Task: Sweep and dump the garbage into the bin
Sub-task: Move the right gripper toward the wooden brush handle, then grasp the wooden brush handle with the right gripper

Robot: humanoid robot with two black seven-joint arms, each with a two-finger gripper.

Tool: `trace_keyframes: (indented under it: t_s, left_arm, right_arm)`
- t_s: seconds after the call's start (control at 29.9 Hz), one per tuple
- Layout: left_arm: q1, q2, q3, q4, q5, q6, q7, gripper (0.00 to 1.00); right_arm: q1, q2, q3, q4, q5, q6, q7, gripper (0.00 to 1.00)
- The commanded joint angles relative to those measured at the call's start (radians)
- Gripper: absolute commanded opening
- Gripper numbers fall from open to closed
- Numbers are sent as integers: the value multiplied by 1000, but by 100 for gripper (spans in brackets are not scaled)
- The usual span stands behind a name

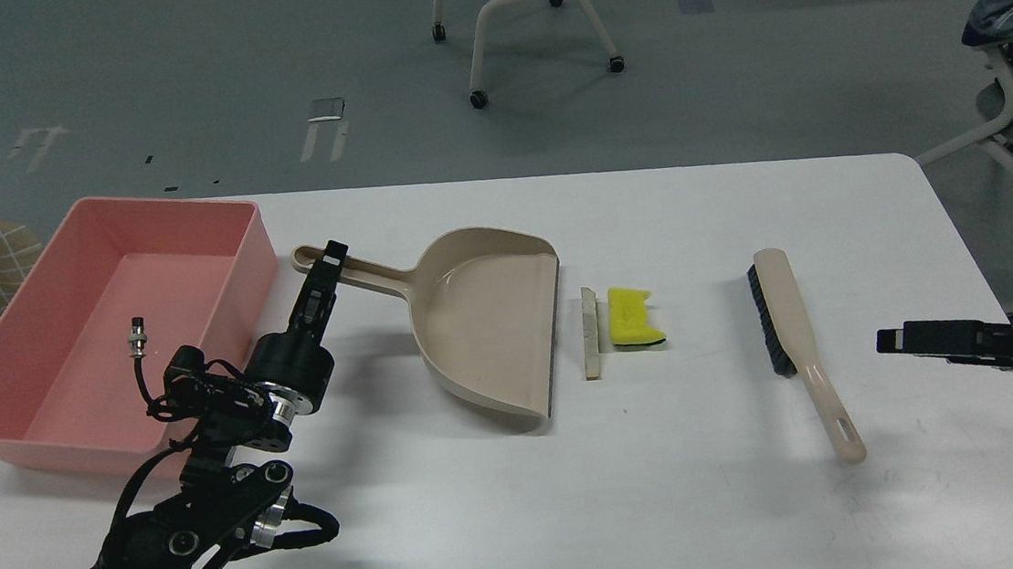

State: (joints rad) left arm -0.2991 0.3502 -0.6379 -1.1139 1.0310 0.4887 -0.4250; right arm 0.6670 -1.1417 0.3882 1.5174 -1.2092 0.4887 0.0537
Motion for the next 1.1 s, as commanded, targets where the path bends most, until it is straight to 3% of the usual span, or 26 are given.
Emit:
trace_keyframes:
  t_s: [0.0,0.37,1.07]
  left_arm:
    - [1,-8,0,0,0,0,0,0]
    - [6,-11,3,0,0,0,0,0]
    - [14,-13,3,0,0,0,-1,0]
  right_arm:
    - [0,46,-2,-3,0,0,-26,99]
    - [2,114,-8,17,3,0,-51,98]
    - [-7,169,-52,12,-26,0,-67,83]
